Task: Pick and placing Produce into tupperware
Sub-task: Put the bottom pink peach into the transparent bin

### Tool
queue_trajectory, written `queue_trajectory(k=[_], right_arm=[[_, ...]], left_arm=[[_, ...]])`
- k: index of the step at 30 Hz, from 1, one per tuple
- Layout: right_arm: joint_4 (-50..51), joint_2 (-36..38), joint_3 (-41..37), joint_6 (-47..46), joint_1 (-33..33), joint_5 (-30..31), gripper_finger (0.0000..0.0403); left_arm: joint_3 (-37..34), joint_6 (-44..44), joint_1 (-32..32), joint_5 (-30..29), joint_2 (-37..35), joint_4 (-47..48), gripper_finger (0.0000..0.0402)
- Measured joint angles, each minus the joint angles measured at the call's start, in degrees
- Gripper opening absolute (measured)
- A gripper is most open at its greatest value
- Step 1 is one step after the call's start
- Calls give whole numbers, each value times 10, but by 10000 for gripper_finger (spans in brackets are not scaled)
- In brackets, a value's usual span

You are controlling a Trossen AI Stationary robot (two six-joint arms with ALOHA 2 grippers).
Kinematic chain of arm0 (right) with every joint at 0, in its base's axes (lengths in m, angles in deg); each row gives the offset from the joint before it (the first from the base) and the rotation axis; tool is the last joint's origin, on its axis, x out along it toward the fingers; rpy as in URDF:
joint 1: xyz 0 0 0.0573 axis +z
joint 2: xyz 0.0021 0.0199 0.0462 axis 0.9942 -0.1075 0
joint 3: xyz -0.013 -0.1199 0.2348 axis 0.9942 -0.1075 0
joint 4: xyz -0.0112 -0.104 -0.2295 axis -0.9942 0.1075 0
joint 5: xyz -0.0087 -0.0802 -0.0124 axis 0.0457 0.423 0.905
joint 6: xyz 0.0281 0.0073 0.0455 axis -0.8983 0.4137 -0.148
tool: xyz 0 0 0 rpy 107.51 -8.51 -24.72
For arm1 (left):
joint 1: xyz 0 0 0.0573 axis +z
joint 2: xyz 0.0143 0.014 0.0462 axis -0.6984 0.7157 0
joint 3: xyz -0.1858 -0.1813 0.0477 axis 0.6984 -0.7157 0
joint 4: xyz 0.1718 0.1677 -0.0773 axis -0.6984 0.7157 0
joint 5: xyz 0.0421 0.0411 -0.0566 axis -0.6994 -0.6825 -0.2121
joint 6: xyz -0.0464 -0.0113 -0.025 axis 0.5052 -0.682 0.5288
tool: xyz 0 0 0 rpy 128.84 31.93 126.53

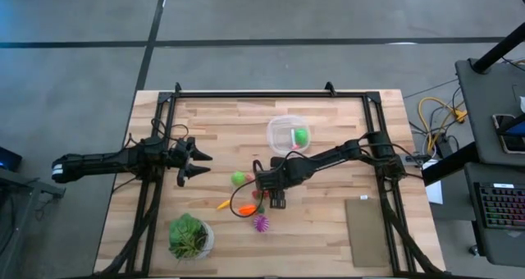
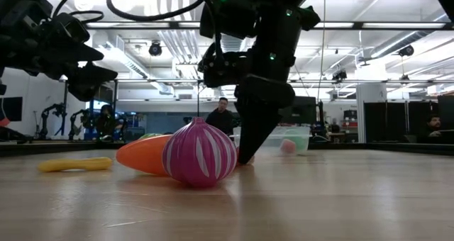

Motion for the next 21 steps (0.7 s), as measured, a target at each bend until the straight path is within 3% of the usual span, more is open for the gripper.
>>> queue_trajectory(k=[7, 21], right_arm=[[-1, 0, -4, 0, 0, 0, 168], [-1, 0, -4, -24, -3, 0, 97]], left_arm=[[0, 0, 0, 0, 0, 0, 208], [0, 0, 0, 0, 0, 0, 208]])
